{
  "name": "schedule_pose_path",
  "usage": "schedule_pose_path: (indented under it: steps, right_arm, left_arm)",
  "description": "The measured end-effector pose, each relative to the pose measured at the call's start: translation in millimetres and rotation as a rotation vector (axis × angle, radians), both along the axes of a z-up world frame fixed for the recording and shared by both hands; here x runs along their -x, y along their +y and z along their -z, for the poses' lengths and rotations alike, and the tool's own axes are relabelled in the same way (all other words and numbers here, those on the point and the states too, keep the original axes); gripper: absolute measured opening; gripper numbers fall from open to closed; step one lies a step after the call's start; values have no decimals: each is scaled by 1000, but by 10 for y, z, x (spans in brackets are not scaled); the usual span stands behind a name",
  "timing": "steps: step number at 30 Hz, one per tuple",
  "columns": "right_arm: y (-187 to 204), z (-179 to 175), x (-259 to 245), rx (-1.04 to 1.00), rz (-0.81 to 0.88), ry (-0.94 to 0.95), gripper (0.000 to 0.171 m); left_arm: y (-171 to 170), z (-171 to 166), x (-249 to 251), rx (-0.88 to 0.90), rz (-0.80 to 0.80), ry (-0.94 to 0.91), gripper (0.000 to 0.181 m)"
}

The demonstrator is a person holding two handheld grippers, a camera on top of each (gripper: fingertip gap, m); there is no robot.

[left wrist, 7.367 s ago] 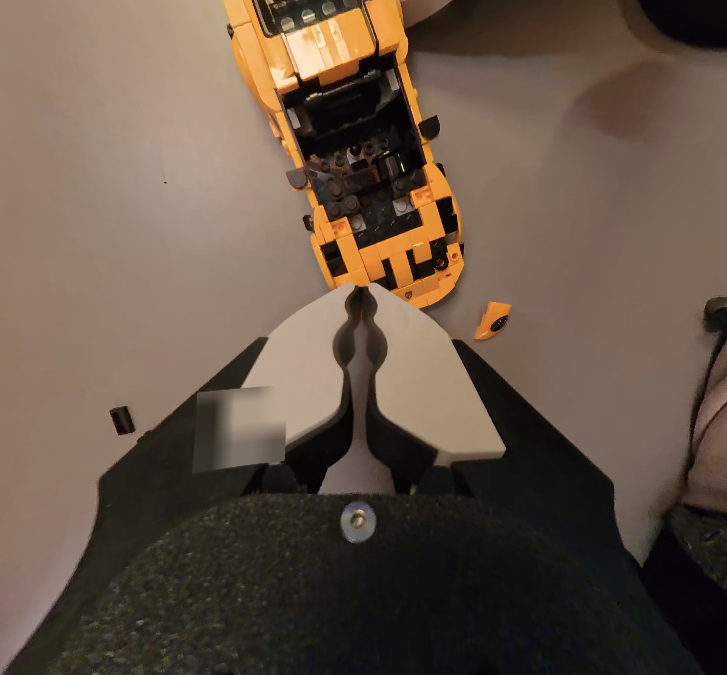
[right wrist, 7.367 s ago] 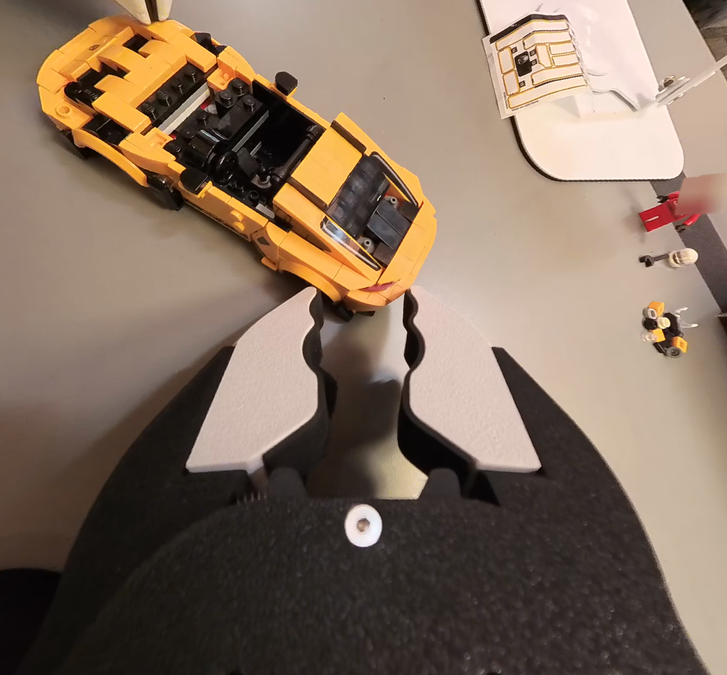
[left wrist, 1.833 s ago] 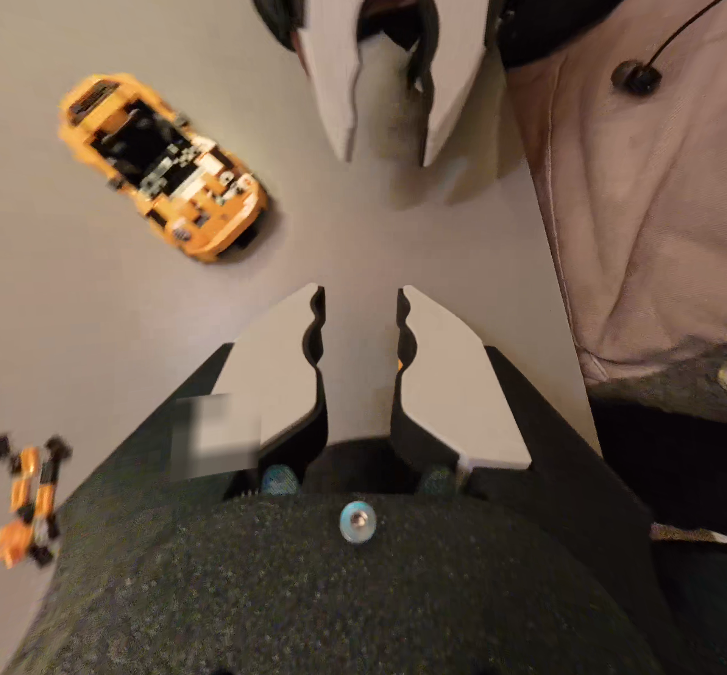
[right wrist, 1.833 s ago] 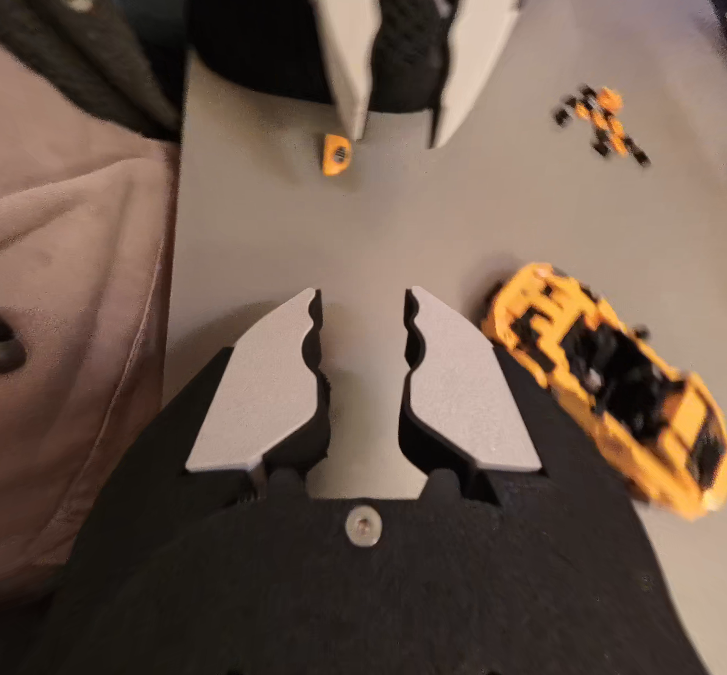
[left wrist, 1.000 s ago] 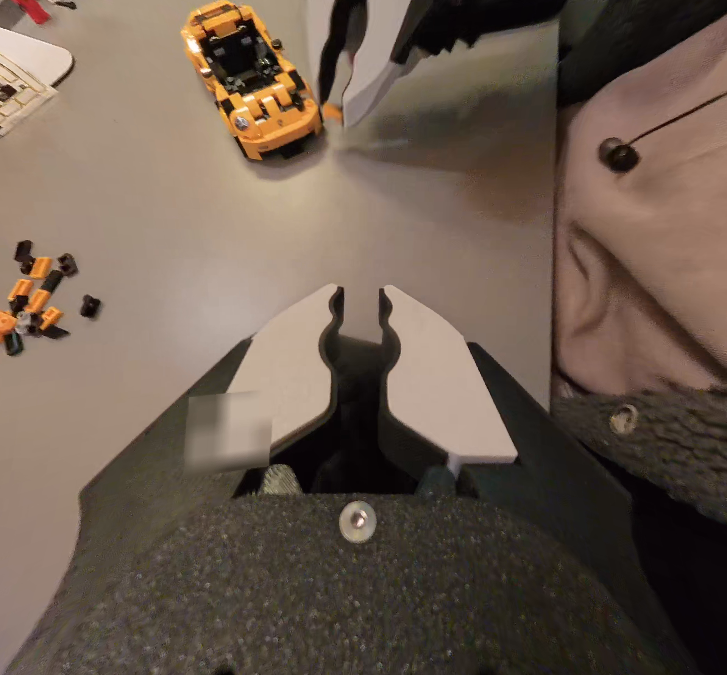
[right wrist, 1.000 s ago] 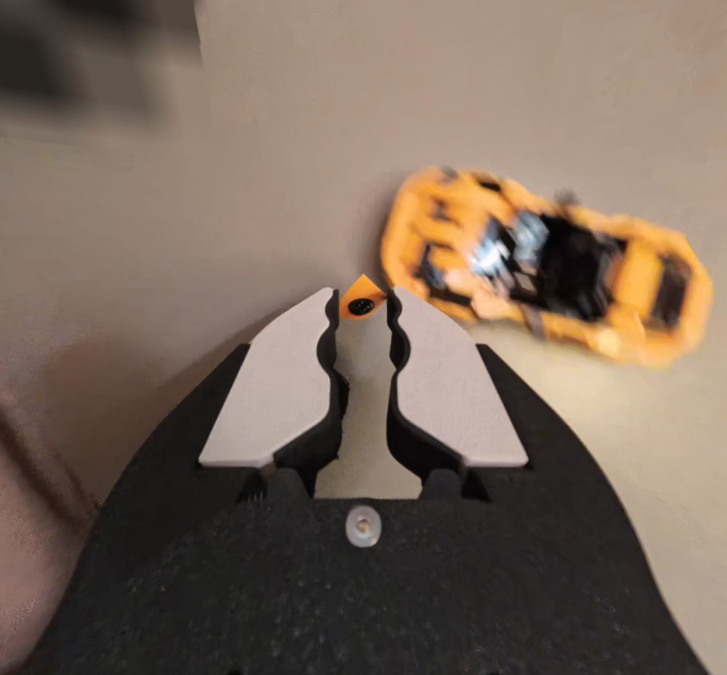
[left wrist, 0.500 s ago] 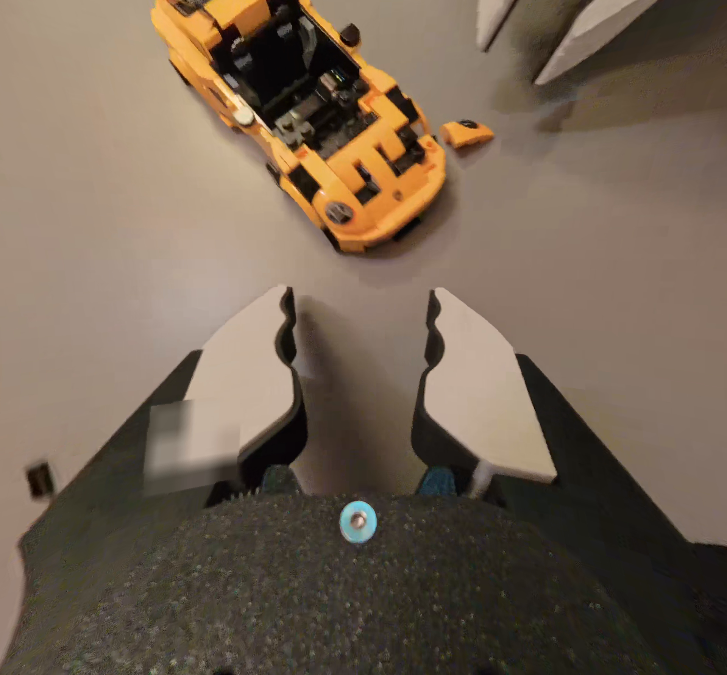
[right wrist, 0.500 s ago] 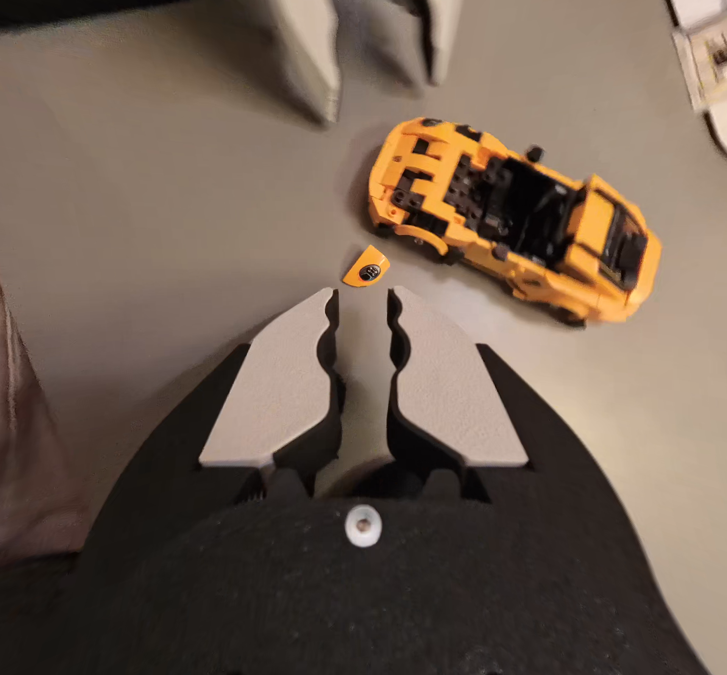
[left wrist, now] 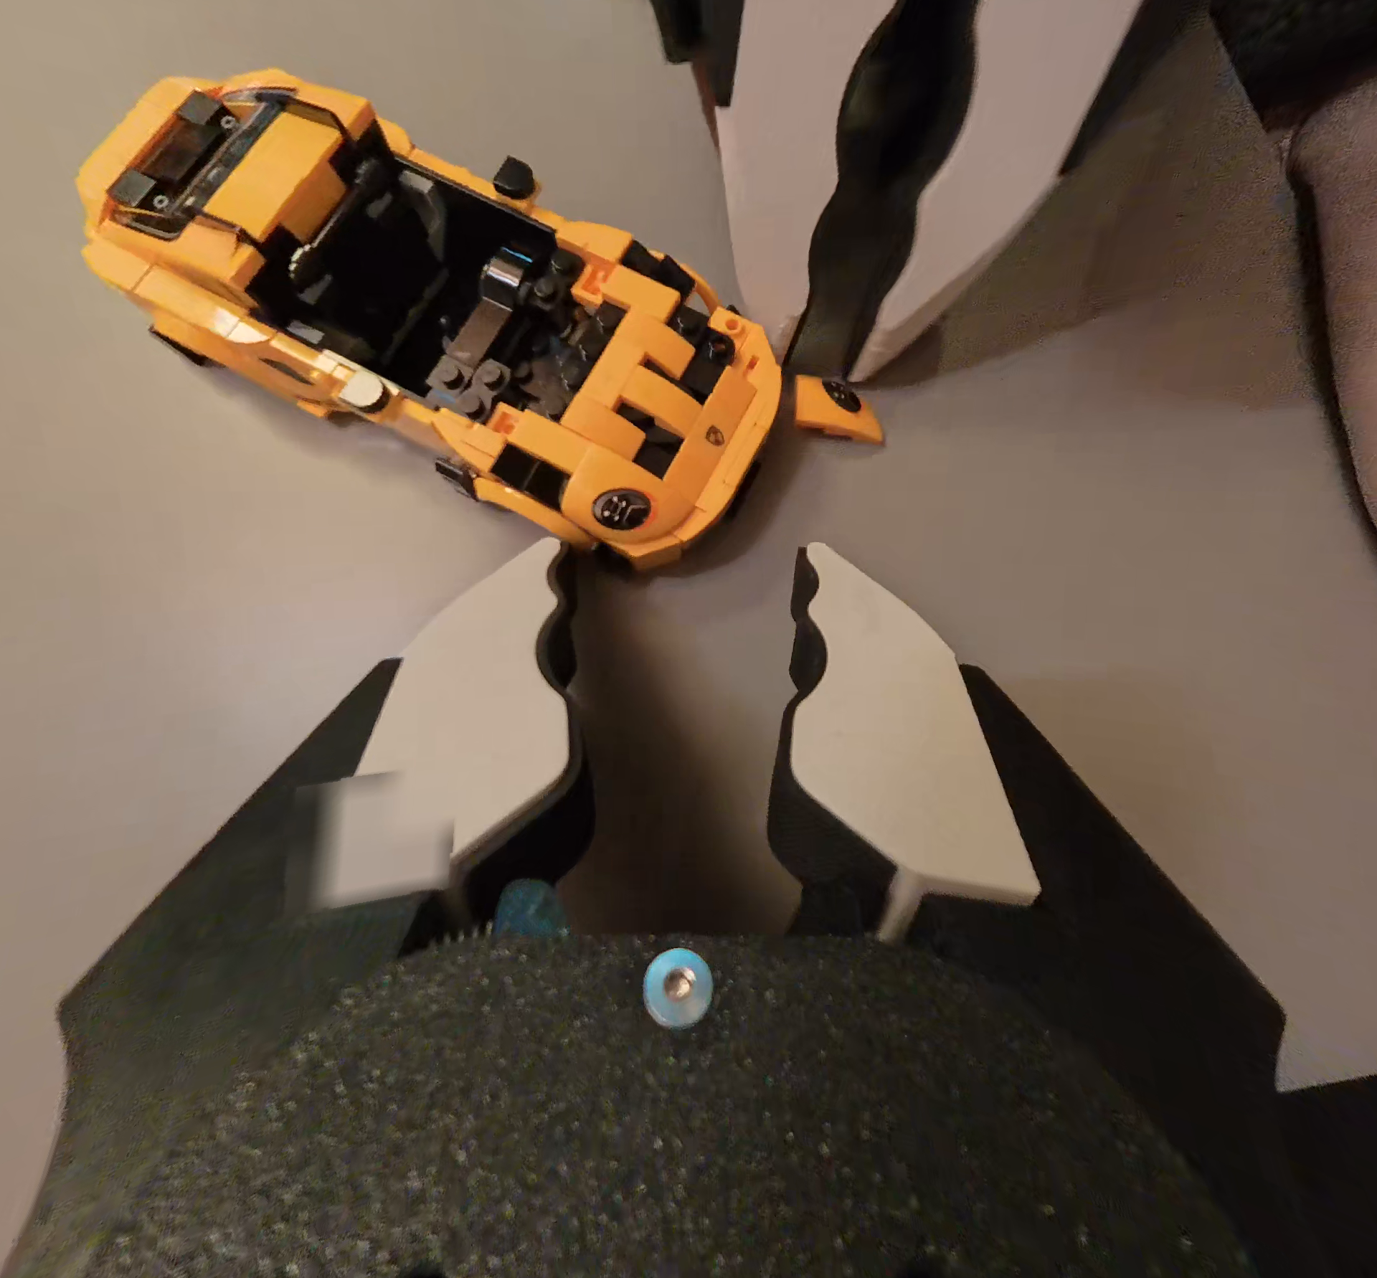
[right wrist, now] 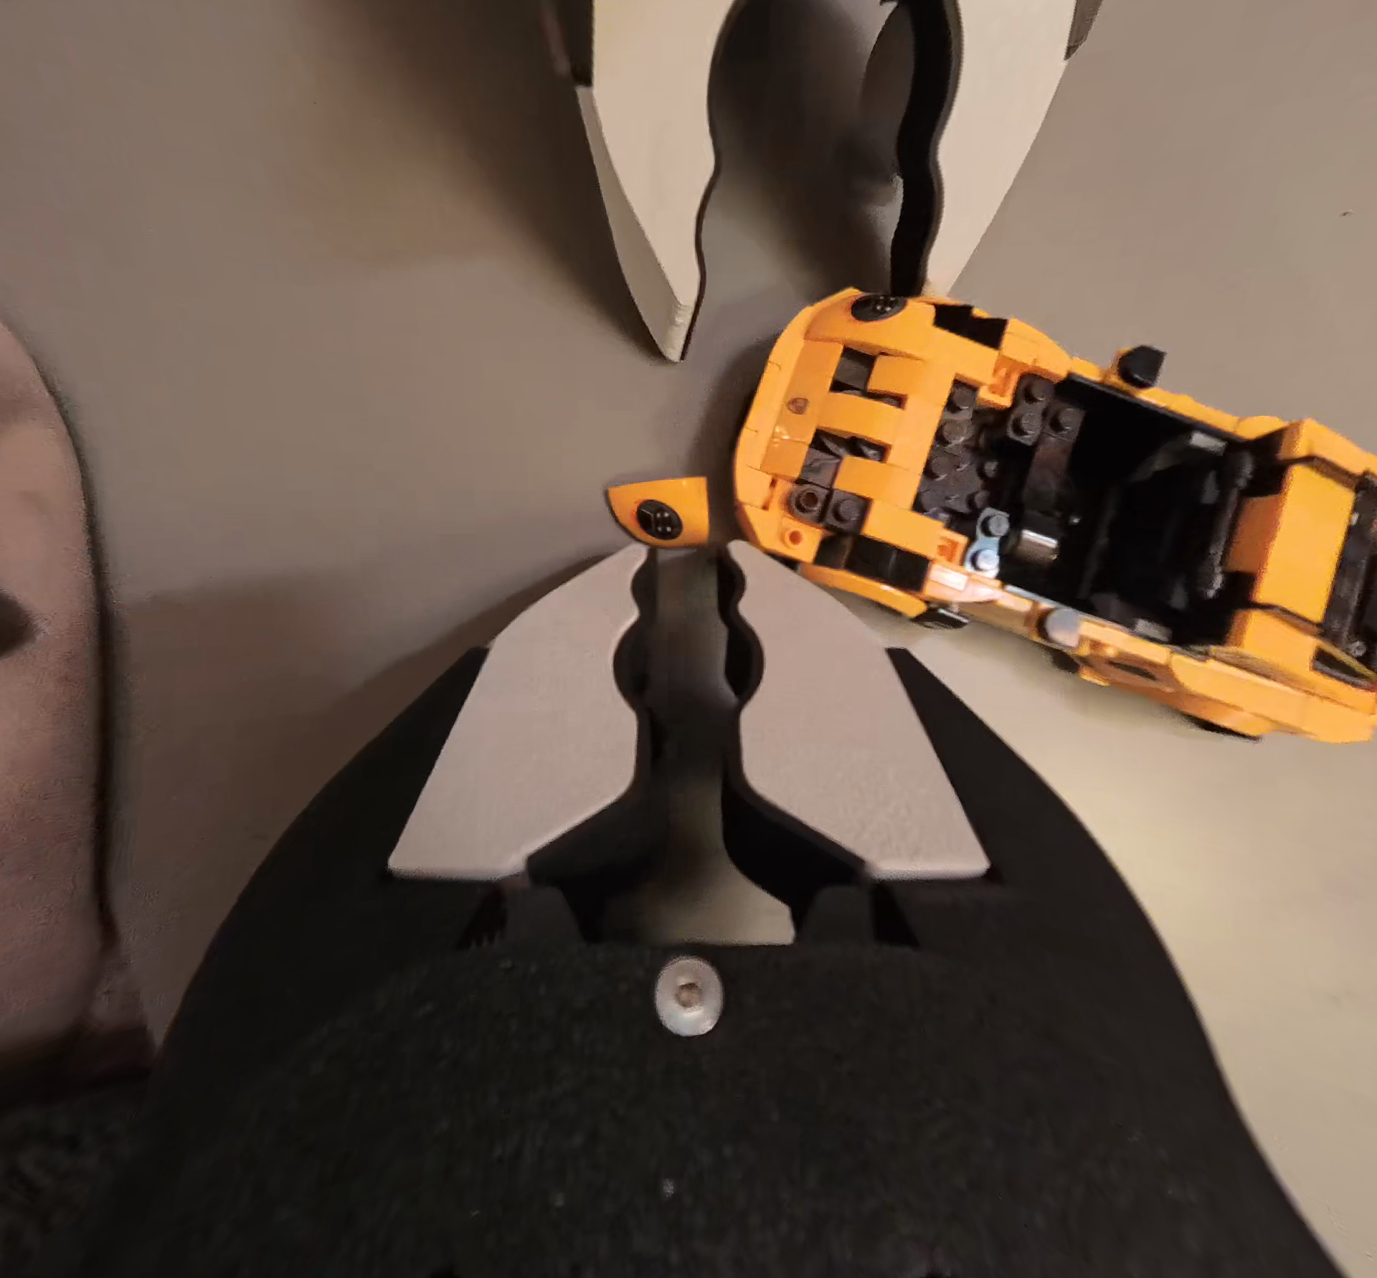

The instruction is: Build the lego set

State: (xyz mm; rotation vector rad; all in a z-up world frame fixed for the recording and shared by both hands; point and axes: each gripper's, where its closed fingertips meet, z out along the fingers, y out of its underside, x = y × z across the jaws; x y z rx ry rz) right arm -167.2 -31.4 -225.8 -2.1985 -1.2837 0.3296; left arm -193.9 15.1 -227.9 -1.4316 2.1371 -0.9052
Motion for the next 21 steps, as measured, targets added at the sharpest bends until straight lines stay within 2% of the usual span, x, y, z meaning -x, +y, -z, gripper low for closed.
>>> schedule_pose_path:
  steps: [5, 10, 16, 21]
  right_arm:
    - [-39, -75, -110, 54, 114, 68, 19]
    - [-5, -25, 47, -28, 130, 43, 24]
    - [15, 1, 156, -27, 142, 113, 27]
    - [-5, -15, 152, -11, 146, 109, 19]
  left_arm:
    - [80, -4, 24, 21, -37, -15, 50]
    - [16, -10, 2, -4, -25, -21, 51]
    - [-14, -4, 13, -17, -23, -23, 58]
    - [-18, -9, 40, -39, -16, -30, 56]
